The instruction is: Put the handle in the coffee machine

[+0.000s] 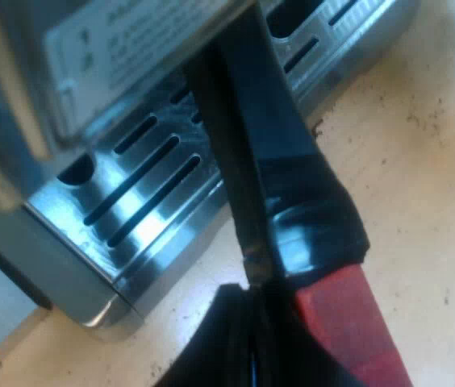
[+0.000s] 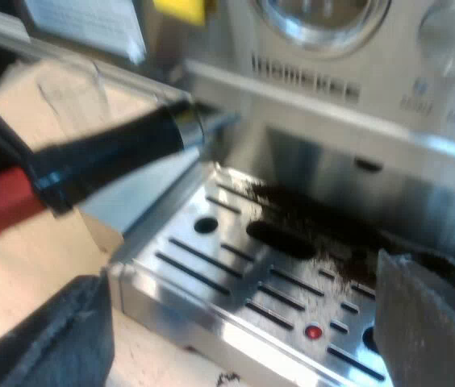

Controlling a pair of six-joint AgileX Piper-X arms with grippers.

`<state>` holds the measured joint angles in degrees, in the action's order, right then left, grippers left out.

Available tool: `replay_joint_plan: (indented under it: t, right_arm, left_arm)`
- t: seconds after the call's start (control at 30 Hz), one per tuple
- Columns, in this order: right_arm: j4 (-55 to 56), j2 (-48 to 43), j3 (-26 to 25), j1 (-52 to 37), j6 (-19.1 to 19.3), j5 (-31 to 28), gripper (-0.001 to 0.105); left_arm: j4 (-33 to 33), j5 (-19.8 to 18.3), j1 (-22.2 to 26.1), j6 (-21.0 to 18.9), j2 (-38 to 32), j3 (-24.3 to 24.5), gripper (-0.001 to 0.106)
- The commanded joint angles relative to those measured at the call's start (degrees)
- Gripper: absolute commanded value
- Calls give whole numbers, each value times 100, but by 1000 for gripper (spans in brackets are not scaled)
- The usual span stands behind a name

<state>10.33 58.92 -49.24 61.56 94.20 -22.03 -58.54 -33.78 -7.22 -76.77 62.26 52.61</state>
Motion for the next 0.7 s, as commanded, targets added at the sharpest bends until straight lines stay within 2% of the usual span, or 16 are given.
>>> replay_joint_plan:
  t: [0.03, 0.17, 0.33, 0.47, 0.53, 0.6, 0.7]
  right_arm:
    - [22, -163, 8, -5, 30, 227, 70]
    - [22, -345, 8, -5, 27, 352, 70]
    - [193, -446, -17, -5, -15, 429, 70]
    - [192, -446, -51, -5, -15, 429, 70]
    - [192, -446, -79, -5, -15, 429, 70]
    - [205, -446, -83, -5, -15, 429, 70]
    - [232, -446, -83, -5, -15, 429, 70]
  left_arm:
    - [404, -725, -108, -138, -102, -114, 0]
    - [447, -737, -108, -137, -100, -249, 0]
    - [464, -1053, -201, -137, -100, -249, 0]
    - [532, -1026, -720, -137, -100, -249, 0]
    - [678, -933, -992, -155, -100, -249, 0]
    - [987, -661, -1367, -182, -100, -249, 0]
    - [1332, -552, -1618, -182, -100, -249, 0]
